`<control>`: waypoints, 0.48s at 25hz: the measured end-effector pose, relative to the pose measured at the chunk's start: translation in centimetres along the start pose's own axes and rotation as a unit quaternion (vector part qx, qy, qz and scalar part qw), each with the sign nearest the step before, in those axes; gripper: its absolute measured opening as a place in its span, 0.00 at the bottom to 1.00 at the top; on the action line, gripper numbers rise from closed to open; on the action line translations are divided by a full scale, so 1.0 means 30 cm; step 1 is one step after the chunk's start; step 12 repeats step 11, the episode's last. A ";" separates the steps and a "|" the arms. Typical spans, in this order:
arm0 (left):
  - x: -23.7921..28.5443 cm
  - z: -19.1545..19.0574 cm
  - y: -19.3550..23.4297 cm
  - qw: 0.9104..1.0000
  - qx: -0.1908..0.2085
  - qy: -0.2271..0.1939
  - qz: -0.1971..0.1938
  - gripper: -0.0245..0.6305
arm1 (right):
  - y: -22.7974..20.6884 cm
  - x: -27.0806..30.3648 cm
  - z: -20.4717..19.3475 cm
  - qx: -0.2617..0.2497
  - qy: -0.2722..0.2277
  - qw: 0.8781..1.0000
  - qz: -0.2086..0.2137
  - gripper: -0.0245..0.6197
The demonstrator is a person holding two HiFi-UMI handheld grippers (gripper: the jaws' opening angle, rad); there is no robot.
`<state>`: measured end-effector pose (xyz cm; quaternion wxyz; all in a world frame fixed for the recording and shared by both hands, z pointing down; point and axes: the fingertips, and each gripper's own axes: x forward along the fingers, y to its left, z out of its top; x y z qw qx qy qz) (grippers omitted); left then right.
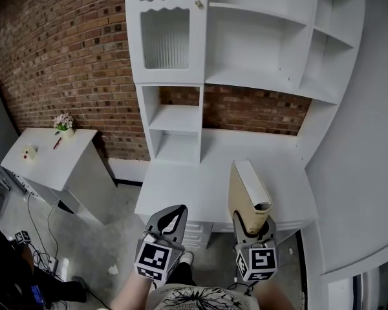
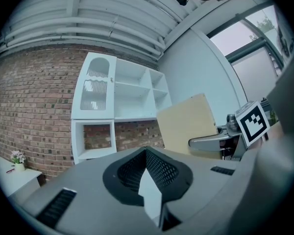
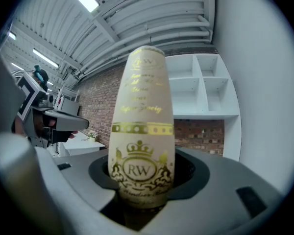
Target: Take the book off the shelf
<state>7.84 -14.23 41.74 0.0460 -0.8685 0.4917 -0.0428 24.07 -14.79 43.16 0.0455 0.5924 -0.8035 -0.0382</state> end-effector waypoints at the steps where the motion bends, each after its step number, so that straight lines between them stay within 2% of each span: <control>1: 0.003 -0.001 -0.002 1.000 0.001 0.001 -0.001 0.04 | 0.005 0.003 0.000 0.001 0.001 1.000 0.001 0.39; 12: 0.019 -0.024 0.028 1.000 -0.011 0.016 0.003 0.04 | 0.020 0.026 0.006 0.009 -0.003 1.000 0.001 0.39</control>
